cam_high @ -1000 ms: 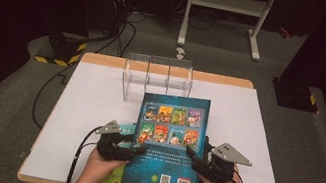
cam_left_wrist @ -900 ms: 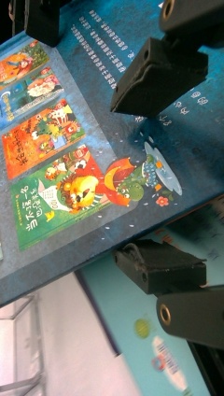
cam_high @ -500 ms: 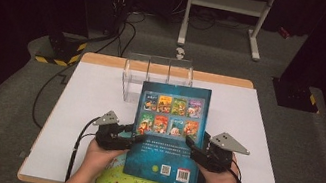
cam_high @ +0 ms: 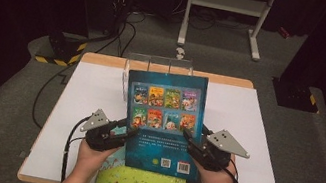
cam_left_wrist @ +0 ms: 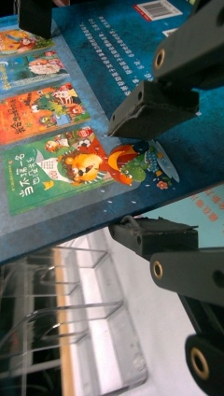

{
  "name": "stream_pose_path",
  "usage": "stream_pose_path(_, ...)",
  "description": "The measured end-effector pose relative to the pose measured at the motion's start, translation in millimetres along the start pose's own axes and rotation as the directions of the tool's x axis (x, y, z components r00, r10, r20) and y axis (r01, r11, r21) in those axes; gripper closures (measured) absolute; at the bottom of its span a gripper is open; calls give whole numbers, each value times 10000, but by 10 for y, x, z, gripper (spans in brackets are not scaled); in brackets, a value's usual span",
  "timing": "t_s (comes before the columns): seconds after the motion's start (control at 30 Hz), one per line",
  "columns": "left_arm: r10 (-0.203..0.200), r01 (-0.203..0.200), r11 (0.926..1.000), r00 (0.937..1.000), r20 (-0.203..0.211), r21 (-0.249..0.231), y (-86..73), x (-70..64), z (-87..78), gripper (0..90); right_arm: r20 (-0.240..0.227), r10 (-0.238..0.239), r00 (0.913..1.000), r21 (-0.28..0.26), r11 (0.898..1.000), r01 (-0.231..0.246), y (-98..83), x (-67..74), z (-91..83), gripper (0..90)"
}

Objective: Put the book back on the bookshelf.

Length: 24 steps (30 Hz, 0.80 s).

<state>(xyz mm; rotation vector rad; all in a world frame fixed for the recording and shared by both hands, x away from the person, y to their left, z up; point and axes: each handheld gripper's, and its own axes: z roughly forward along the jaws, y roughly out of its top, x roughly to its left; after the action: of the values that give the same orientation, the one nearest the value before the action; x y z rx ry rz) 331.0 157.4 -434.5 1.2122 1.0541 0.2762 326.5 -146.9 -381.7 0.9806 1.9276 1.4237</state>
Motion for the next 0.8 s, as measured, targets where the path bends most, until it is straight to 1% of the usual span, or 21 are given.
stream_pose_path(0.03, 0, 0, 10000, 10000, 0, 0, 0, 0, 0, 505, 3, 15, 10000, -68, 10000, -15, 12, 4, -6, 495)
stream_pose_path(0.07, 58, -58, 10000, 10000, -33, -77, 8, -8, -6, 505, 3, 15, 10000, -68, 10000, -15, 12, 4, -6, 495)
stream_pose_path(0.1, 83, -84, 9998, 10000, -53, -181, 14, -17, -7, 511, -21, -19, 10000, -251, 9997, 18, 35, 15, -20, 509)
stream_pose_path(0.17, 223, -226, 9991, 9997, -79, -350, 23, -29, -17, 514, -24, -38, 10000, -326, 9995, 37, 43, 21, -28, 512)
stream_pose_path(0.2, 231, -235, 9988, 9997, -99, -438, 28, -37, -22, 518, -44, -43, 10000, -398, 9992, 41, 51, 26, -32, 517)
stream_pose_path(0.27, 400, -407, 9976, 9991, -141, -551, 39, -41, -36, 526, -66, -88, 9999, -511, 9987, 85, 70, 38, -40, 523)
stream_pose_path(0.3, 395, -406, 9967, 9991, -172, -698, 45, -52, -42, 532, -62, -136, 9999, -565, 9983, 133, 79, 45, -45, 526)
stream_pose_path(0.33, 533, -546, 9961, 9984, -196, -696, 51, -49, -52, 538, -60, -150, 9999, -629, 9979, 146, 90, 58, -51, 531)
stream_pose_path(0.37, 533, -548, 9954, 9984, -203, -791, 56, -56, -60, 552, -39, -197, 9998, -748, 9970, 194, 106, 74, -60, 536)
stream_pose_path(0.4, 535, -553, 9946, 9983, -222, -883, 61, -61, -65, 552, -39, -197, 9998, -748, 9970, 194, 106, 74, -60, 536)
stream_pose_path(0.43, 626, -648, 9934, 9977, -261, -941, 68, -66, -79, 568, -53, -233, 9997, -850, 9961, 228, 126, 92, -72, 546)
stream_pose_path(0.47, 720, -753, 9910, 9968, -335, -1103, 78, -74, -91, 574, -49, -237, 9997, -895, 9957, 232, 133, 101, -74, 548)
stream_pose_path(0.5, 720, -753, 9910, 9968, -335, -1103, 78, -74, -91, 581, -49, -237, 9997, -895, 9957, 232, 133, 101, -74, 548)
stream_pose_path(0.57, 842, -896, 9879, 9953, -476, -1264, 91, -78, -105, 594, -36, -384, 9993, -985, 9944, 379, 165, 140, -74, 552)
stream_pose_path(0.6, 901, -961, 9867, 9946, -506, -1311, 95, -77, -109, 594, -36, -384, 9993, -985, 9944, 379, 165, 140, -74, 552)
stream_pose_path(0.63, 1107, -1180, 9828, 9922, -582, -1422, 105, -73, -124, 597, -50, -460, 9989, -979, 9942, 453, 183, 155, -62, 550)
stream_pose_path(0.73, 1183, -1266, 9804, 9910, -626, -1508, 117, -69, -130, 599, -102, -454, 9989, -971, 9943, 442, 191, 158, -42, 546)
stream_pose_path(0.77, 1302, -1398, 9766, 9891, -682, -1637, 131, -60, -134, 600, -99, -445, 9990, -970, 9943, 434, 199, 158, -9, 540)
stream_pose_path(0.8, 1302, -1398, 9766, 9891, -682, -1637, 131, -60, -134, 600, -99, -445, 9990, -970, 9943, 434, 199, 158, -9, 540)
